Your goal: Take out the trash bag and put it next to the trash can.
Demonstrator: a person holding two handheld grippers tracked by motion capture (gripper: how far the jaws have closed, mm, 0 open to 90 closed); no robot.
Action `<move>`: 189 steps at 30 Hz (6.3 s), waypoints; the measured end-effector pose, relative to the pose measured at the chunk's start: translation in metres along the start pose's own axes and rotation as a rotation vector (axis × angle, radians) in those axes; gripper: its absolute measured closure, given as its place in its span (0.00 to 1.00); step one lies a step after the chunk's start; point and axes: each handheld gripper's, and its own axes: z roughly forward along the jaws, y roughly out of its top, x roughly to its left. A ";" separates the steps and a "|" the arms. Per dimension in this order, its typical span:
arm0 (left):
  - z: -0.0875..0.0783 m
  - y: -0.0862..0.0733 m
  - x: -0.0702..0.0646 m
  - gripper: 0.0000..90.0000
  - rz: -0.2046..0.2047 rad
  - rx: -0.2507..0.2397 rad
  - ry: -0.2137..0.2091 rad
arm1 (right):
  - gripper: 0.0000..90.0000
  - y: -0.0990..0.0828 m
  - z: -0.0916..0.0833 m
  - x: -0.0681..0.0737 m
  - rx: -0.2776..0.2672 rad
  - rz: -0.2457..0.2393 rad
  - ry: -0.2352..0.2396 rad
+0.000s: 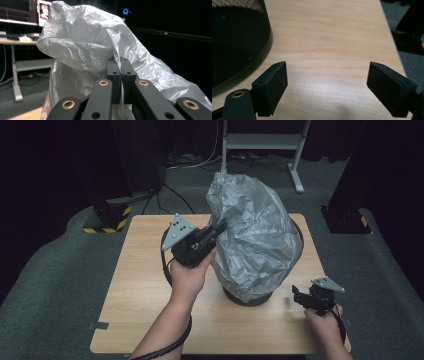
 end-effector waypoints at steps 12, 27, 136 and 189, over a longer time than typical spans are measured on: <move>-0.016 0.043 -0.005 0.98 0.056 -0.112 0.010 | 0.18 -0.005 0.008 0.002 0.048 0.008 -0.005; -0.059 0.065 0.012 0.98 0.066 -0.201 0.081 | 0.18 -0.006 0.012 0.009 0.060 -0.041 0.001; 0.048 -0.114 0.124 0.43 -0.022 0.411 0.375 | 0.18 -0.002 0.027 0.017 0.104 -0.078 0.062; -0.114 -0.212 0.116 0.17 -0.110 0.707 0.363 | 0.18 -0.001 0.029 0.015 0.117 -0.060 0.100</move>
